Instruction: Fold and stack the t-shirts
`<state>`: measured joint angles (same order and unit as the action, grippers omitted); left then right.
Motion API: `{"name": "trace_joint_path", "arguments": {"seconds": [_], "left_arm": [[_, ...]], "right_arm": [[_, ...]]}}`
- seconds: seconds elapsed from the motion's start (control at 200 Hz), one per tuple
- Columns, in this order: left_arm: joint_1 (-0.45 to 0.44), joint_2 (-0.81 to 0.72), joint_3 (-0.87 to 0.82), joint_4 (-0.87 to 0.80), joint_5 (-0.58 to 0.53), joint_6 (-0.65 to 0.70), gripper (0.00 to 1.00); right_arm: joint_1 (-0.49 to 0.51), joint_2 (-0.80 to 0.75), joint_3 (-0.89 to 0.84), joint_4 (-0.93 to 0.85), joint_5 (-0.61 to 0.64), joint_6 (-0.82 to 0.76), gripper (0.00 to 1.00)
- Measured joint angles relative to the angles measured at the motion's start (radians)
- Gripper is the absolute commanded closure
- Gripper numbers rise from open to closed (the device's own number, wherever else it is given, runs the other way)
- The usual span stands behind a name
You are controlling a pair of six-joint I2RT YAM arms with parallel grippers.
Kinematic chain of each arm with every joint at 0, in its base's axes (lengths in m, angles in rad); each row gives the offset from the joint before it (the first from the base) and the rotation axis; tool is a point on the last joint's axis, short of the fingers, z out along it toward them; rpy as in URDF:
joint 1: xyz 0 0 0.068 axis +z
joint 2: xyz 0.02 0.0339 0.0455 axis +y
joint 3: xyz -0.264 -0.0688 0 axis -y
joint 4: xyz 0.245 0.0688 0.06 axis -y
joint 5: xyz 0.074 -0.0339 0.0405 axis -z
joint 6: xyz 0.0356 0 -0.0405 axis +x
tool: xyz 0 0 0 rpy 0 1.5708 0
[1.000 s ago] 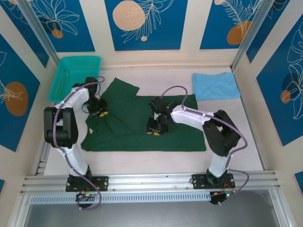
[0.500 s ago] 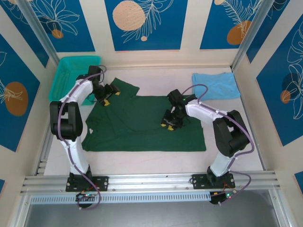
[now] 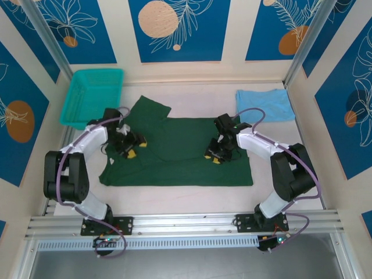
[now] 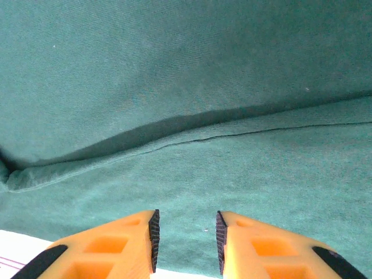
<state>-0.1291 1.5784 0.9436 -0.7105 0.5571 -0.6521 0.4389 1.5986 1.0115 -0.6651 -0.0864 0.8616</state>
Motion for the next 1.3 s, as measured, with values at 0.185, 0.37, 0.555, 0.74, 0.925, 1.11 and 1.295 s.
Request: {"name": "trace_joint_path", "arguments": {"seconds": [0.185,0.37,0.555,0.74,0.925,1.11,1.295], "left_arm": [[-0.026,-0.004,-0.079,0.042,0.023,-0.029,0.45],[-0.028,0.007,-0.079,0.077,0.014,-0.045,0.53],[-0.038,0.047,-0.053,0.072,-0.014,-0.045,0.55],[-0.053,0.055,-0.020,0.041,-0.064,-0.031,0.65],[-0.089,0.061,0.026,0.005,-0.125,-0.016,0.66],[-0.117,0.088,0.038,-0.024,-0.169,0.006,0.60],[-0.132,0.080,0.061,-0.082,-0.230,0.034,0.56]], "right_arm": [[-0.010,0.000,0.000,0.004,0.000,-0.012,0.67],[-0.011,0.000,0.000,0.007,0.000,-0.017,0.67],[-0.011,0.000,-0.014,0.016,0.000,-0.017,0.67],[-0.015,0.000,-0.021,0.018,0.000,-0.017,0.67],[-0.015,0.000,-0.021,0.018,0.000,-0.017,0.67],[-0.019,0.000,-0.021,0.018,0.000,-0.017,0.67],[-0.021,0.000,-0.021,0.018,0.000,-0.017,0.67]]}}
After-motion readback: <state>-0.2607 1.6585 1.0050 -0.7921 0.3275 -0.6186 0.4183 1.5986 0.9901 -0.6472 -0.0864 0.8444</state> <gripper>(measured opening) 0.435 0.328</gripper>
